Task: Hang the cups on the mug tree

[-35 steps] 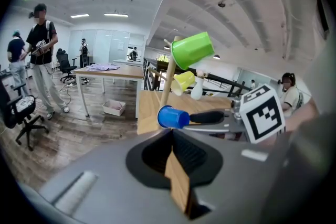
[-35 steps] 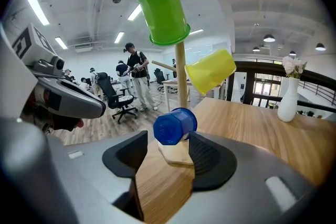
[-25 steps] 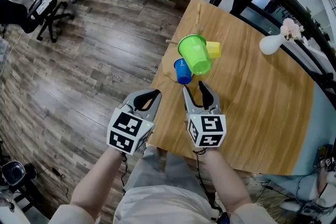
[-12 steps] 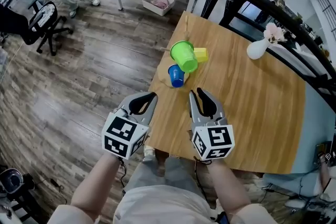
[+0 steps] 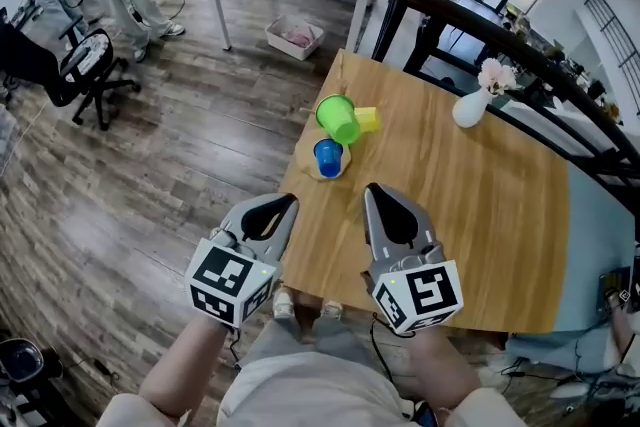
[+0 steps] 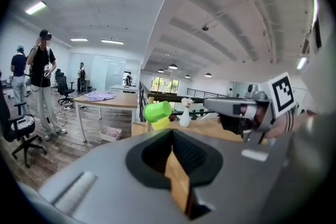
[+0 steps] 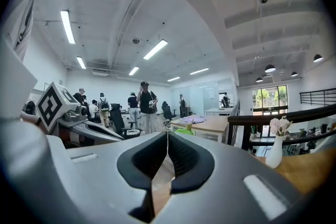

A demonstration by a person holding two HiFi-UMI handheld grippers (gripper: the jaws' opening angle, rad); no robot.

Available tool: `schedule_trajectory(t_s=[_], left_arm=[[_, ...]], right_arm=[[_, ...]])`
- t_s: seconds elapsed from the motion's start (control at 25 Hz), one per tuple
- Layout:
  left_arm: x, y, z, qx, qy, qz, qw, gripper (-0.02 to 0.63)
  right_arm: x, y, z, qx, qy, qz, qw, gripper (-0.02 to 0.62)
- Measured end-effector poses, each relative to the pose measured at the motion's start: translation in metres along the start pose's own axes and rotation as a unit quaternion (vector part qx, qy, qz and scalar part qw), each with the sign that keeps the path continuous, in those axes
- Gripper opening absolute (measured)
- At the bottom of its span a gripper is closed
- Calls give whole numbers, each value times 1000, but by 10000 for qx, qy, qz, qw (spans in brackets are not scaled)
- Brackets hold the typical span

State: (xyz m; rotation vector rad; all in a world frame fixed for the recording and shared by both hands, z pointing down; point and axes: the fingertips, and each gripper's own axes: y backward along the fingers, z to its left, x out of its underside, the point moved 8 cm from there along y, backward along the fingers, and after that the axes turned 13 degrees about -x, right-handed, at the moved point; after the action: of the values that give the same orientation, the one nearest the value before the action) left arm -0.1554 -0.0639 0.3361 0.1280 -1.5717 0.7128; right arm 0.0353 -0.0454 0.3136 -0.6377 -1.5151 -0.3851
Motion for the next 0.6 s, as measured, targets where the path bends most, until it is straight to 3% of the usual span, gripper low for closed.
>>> schedule_trajectory(t_s=[0.36, 0.6], left_arm=[[-47, 53, -22, -131, -196, -548, 9982, 2], [-60, 81, -34, -93, -422, -715, 9965, 2]], right_arm=[[-54, 43, 28, -310, -5, -410, 9987, 2], [-64, 63, 46, -505, -49, -516, 9974, 2]])
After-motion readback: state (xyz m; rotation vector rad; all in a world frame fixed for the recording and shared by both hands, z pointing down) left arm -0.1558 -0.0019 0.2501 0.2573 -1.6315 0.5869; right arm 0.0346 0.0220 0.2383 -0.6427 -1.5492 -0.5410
